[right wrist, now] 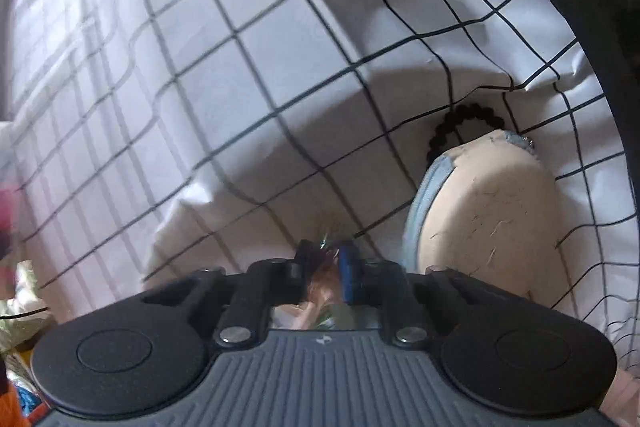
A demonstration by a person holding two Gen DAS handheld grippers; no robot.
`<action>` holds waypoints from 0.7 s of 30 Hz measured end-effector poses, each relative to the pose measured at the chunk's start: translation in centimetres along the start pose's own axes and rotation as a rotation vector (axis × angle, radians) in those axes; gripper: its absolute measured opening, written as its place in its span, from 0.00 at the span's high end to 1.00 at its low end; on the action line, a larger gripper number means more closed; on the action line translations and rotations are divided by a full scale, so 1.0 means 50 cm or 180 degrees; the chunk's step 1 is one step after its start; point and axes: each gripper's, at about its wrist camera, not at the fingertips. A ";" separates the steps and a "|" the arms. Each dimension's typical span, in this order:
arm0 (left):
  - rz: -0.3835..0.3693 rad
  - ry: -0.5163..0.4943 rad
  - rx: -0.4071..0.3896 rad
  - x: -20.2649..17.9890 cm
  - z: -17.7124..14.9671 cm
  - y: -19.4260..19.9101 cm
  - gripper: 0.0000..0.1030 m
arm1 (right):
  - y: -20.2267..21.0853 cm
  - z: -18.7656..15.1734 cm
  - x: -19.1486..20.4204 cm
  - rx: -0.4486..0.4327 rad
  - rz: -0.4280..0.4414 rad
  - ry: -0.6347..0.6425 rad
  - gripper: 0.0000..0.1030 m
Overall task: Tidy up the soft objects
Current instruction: 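Lift the tissue pack with the left tool while the right tool grasps the peach soft item, then carry the tissue pack and the peach item over the pink box with both tools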
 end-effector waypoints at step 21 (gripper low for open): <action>0.0274 -0.1015 0.0407 -0.279 0.076 -0.074 0.58 | 0.367 -0.294 -0.039 -0.1797 0.0428 -0.0428 0.87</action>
Point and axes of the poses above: each gripper's, at about its wrist camera, not at the fingertips, and y roughly against the way its jaws point, x to its left, z to its top, and after that the axes turned 2 degrees about -z, right-handed
